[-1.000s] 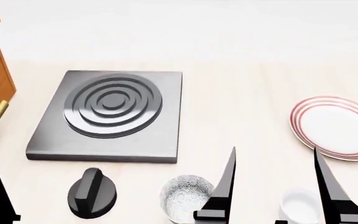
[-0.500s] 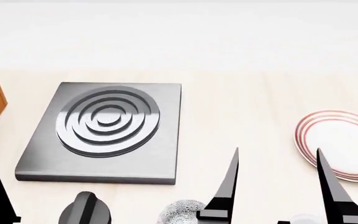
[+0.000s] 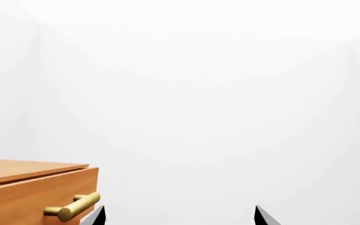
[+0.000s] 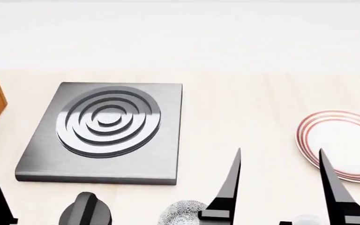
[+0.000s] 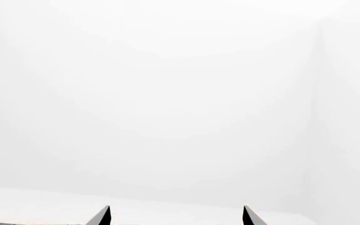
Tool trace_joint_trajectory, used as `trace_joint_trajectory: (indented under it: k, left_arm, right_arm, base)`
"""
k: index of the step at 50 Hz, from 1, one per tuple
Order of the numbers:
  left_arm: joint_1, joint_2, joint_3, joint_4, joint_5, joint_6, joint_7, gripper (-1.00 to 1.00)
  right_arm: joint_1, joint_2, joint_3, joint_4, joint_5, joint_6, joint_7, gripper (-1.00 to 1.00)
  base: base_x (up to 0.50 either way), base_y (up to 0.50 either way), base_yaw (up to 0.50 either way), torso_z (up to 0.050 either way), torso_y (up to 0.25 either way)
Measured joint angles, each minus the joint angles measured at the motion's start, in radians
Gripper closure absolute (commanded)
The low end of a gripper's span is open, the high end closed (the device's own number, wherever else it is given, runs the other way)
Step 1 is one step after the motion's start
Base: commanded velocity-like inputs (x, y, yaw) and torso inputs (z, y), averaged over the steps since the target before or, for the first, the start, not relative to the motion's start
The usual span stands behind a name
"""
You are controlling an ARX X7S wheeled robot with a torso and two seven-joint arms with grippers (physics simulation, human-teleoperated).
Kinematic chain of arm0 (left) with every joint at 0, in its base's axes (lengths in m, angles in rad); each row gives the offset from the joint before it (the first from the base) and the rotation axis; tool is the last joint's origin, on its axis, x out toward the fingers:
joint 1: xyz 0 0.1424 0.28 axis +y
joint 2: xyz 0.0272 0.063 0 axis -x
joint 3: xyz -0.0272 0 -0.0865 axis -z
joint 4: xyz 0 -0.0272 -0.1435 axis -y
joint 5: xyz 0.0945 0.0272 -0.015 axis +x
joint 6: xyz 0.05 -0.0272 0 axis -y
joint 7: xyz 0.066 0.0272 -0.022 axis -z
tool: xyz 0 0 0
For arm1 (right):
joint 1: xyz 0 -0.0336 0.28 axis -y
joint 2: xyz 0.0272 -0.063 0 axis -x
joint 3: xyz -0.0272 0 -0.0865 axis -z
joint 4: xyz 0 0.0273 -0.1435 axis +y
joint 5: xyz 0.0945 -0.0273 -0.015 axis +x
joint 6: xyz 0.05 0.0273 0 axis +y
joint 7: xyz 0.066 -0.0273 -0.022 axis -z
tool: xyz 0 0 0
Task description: Pick the akita bowl next to the ramekin and place it on the plate.
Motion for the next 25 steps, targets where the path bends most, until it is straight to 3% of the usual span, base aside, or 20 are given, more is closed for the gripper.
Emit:
trace_joint_trajectory:
  k: [9,25]
  left_arm:
    - [-0.001,-0.006,0.001,-0.011,-0.001,0.014,-0.001,-1.0]
    - [-0.006,-0.017,0.008,-0.032,-0.006,0.02,-0.005,-1.0]
  right_arm:
    - [0.002,0.007,-0.008,0.002,-0.001,0.003,0.005,-1.0]
    - [0.005,0.015,-0.015,0.012,0.011,0.012,0.011,-1.0]
  base:
    - [0.0,0.0,0.0,0.0,-0.038]
    - [0.0,0.0,0.0,0.0,-0.242]
